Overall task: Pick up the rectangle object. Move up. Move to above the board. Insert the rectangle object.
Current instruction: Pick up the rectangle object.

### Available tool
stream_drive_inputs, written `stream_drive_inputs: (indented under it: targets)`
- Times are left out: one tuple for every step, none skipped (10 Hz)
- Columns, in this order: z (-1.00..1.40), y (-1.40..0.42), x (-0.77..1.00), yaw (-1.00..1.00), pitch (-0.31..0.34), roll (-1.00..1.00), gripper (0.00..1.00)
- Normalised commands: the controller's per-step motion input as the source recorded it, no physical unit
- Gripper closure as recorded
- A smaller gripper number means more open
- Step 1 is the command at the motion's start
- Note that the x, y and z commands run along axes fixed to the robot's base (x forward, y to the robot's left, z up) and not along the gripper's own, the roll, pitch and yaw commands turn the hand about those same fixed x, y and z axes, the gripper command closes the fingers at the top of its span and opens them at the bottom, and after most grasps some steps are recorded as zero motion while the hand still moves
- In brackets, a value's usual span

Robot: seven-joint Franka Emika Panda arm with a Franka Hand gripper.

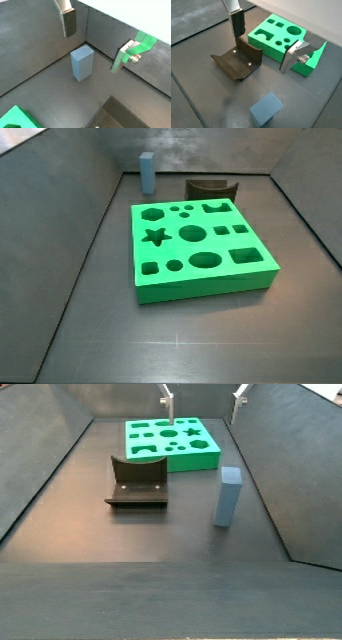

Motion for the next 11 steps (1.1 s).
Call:
stream_drive_inputs:
  targets:
    - [-0.22,0.00,-0.11,0.00,-0.029,0.00,0.00]
    - [-0.48,0.09,-0.22,-0.02,-0.064,0.00,0.00]
    - [-0.56,0.13,-0.27,-0.01,-0.083,0.00,0.00]
    - [-0.49,0.15,-0.29,-0.02,-0.081,0.00,0.00]
    - [-0.30,0.15,-0.28,-0.02,-0.060,0.00,0.00]
    - [-0.11,0.15,-0.17,0.00,-0.030,-0.03,0.00]
    - [-0.16,0.13,-0.23,0.00,-0.026,0.00,0.00]
    - [-0.19,0.13,-0.28,0.00,-0.030,0.00,0.00]
    - [-0.26,0.14,-0.27,-0.04,-0.031,0.00,0.00]
    - [-0.33,0.16,-0.29,-0.06,-0.047,0.00,0.00]
    - [-0.31,0.17,-0.27,-0.06,-0.036,0.00,0.00]
